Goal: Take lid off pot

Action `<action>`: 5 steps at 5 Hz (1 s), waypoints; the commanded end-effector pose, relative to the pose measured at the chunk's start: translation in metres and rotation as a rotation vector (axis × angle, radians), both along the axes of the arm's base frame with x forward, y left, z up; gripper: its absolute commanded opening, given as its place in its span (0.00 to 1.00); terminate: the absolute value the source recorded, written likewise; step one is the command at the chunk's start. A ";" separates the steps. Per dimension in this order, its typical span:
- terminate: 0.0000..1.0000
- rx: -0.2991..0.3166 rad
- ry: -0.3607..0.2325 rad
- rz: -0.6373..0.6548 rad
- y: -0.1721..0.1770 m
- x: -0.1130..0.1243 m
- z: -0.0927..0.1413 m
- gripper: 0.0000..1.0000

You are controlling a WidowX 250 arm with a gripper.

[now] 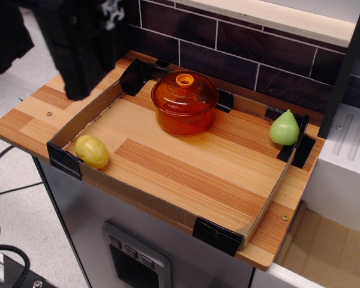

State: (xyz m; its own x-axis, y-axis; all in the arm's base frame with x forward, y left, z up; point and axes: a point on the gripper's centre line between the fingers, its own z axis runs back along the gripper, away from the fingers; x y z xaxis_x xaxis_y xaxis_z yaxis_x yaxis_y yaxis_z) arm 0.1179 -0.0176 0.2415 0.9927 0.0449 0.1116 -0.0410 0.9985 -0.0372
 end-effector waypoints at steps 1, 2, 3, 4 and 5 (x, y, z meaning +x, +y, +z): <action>0.00 0.000 0.000 0.000 0.000 0.000 0.000 1.00; 0.00 -0.016 0.002 0.054 0.004 0.023 -0.001 1.00; 0.00 -0.032 0.014 0.101 0.012 0.057 -0.007 1.00; 0.00 -0.035 -0.004 0.156 0.025 0.092 -0.016 1.00; 0.00 -0.033 0.000 0.177 0.043 0.122 -0.032 1.00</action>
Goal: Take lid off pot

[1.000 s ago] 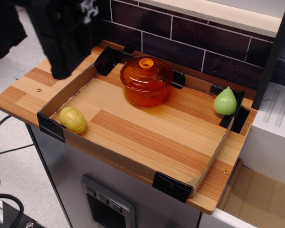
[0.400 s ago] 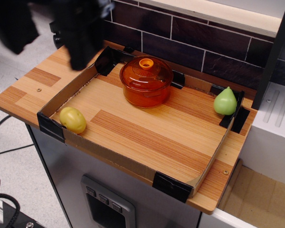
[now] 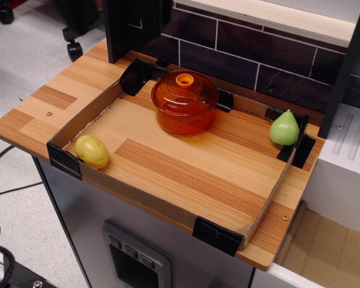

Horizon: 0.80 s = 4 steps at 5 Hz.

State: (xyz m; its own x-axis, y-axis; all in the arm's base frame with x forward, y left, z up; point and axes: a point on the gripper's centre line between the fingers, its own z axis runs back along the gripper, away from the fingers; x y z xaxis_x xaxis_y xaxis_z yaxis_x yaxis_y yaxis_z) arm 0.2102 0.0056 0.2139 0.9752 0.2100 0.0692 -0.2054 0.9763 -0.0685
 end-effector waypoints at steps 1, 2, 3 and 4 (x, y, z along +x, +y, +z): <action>0.00 0.027 -0.034 0.056 0.042 0.057 -0.030 1.00; 0.00 0.058 -0.078 0.092 0.057 0.083 -0.048 1.00; 0.00 0.064 -0.077 0.112 0.063 0.103 -0.060 1.00; 0.00 0.067 -0.088 0.145 0.064 0.118 -0.068 1.00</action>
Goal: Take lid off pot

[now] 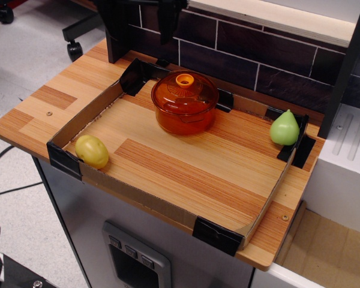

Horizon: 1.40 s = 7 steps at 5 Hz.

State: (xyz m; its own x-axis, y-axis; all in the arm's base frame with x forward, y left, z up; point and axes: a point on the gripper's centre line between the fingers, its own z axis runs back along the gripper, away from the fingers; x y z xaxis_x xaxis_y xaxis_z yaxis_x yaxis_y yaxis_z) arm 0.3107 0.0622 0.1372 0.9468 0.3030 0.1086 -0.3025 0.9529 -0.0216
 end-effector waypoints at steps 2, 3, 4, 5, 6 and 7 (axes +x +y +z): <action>0.00 0.030 -0.038 0.052 -0.004 0.027 -0.019 1.00; 0.00 0.030 -0.031 0.062 -0.012 0.032 -0.031 1.00; 0.00 0.022 -0.030 0.077 -0.019 0.036 -0.036 1.00; 0.00 0.027 -0.031 0.082 -0.021 0.037 -0.044 1.00; 0.00 0.028 -0.022 0.088 -0.023 0.037 -0.049 1.00; 0.00 0.040 -0.022 0.095 -0.021 0.039 -0.056 1.00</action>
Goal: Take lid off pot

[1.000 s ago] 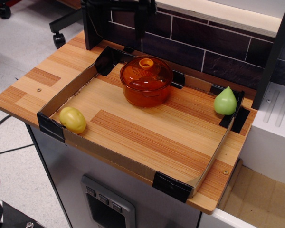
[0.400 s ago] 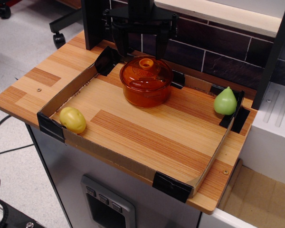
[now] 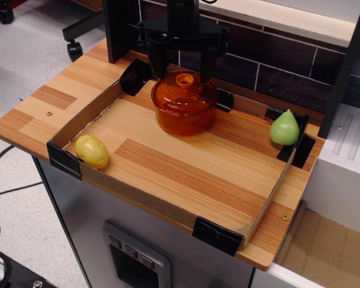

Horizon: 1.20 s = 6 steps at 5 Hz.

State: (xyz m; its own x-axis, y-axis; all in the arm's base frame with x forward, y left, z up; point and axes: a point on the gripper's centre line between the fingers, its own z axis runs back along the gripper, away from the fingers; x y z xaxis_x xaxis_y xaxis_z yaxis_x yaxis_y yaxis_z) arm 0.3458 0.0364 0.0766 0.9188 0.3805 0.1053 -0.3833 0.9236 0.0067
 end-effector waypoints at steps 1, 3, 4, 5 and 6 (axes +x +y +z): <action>0.00 0.015 -0.041 0.003 0.005 0.001 0.006 1.00; 0.00 0.024 -0.035 0.018 0.006 0.002 0.002 1.00; 0.00 0.029 -0.031 0.030 0.006 0.006 0.000 1.00; 0.00 0.023 -0.035 0.040 0.007 0.004 -0.002 1.00; 0.00 0.027 -0.044 0.043 0.007 0.002 -0.002 0.00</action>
State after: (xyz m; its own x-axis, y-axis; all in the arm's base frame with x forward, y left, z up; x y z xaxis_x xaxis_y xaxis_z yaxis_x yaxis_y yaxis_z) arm 0.3451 0.0390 0.0577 0.9058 0.4099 0.1069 -0.4148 0.9095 0.0275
